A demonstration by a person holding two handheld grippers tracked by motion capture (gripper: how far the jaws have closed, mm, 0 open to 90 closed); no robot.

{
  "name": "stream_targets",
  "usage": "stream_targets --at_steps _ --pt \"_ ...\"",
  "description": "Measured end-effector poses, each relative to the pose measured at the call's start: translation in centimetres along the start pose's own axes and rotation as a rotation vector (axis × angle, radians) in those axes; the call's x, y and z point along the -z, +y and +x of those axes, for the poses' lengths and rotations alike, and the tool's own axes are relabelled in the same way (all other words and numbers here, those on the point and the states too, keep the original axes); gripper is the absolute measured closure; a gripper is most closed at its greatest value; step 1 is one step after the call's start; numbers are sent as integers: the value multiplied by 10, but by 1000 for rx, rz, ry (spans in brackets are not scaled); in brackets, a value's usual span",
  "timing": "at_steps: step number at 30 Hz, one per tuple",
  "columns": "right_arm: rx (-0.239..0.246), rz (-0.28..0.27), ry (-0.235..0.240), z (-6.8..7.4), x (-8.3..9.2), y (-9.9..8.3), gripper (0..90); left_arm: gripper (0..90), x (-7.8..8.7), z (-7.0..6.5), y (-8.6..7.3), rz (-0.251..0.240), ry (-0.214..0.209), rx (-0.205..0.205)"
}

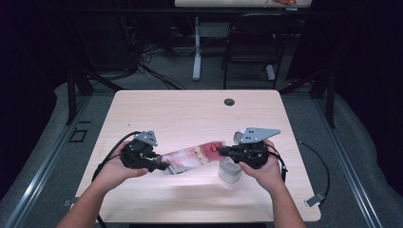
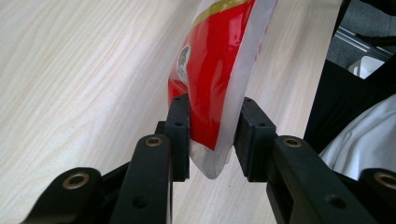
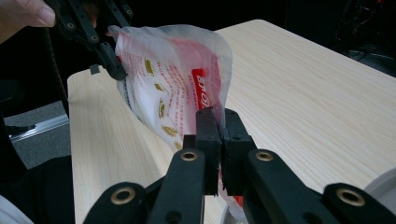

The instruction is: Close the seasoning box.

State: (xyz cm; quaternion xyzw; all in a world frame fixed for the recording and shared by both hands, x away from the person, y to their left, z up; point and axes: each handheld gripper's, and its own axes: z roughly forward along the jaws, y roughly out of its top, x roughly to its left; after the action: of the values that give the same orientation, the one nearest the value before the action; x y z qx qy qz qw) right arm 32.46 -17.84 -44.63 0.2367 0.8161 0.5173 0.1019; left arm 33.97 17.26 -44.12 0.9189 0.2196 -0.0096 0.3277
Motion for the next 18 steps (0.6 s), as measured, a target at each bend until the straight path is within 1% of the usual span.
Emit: stream_targets --at_steps 2,3,6,7,8,15,16,17,18 --pt "-1 -1 -2 0 0 0 882 697 2 0 1 2 4 -12" --pt "-2 -1 -2 0 1 0 882 697 2 0 2 -3 3 -6" --pt "-5 0 -4 -1 2 -1 881 698 4 0 4 -4 6 -14" --pt "-5 2 -6 -1 2 -1 881 699 5 -1 4 -9 6 -9" --pt "-6 1 -6 -1 2 -1 881 699 5 -1 5 -5 10 -17" --pt "-13 1 -10 -2 4 -2 880 700 8 -1 8 -21 11 -13" --pt "-14 1 -10 -2 4 -2 879 700 9 -1 8 -19 11 -19" --pt "-15 1 -10 -3 4 -2 879 701 9 -1 9 -22 10 -16" --pt "-16 1 -10 -3 4 -2 879 701 10 -1 9 -18 13 -27"
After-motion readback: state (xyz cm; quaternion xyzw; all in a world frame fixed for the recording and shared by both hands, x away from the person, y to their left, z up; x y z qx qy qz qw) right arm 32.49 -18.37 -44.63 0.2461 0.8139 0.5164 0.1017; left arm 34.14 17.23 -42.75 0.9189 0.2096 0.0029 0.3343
